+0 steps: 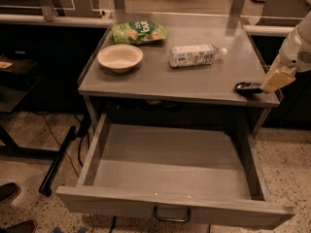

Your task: Place rxbar chocolate into top drawer

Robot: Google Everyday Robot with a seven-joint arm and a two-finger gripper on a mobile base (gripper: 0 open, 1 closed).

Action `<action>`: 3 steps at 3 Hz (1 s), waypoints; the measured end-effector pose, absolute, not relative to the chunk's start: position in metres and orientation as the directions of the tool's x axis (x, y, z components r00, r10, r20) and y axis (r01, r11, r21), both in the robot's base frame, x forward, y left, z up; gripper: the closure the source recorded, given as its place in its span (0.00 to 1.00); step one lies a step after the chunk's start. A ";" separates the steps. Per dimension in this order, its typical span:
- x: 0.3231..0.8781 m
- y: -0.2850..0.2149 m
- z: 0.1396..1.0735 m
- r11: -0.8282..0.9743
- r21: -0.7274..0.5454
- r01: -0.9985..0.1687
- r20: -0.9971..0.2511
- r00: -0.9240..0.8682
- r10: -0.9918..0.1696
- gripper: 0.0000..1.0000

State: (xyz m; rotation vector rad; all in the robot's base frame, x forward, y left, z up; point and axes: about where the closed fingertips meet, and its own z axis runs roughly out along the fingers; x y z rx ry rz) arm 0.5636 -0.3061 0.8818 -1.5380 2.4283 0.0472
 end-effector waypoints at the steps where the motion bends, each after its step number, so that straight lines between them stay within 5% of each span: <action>1: 0.564 -0.306 0.882 0.437 -0.113 -0.892 -0.240 -0.402 -0.883 1.00; 3: 0.536 -0.305 0.886 0.425 -0.056 -0.904 -0.285 -0.393 -0.874 1.00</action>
Offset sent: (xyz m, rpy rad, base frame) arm -0.0131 -0.0070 -0.0048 0.0454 0.0542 -0.0182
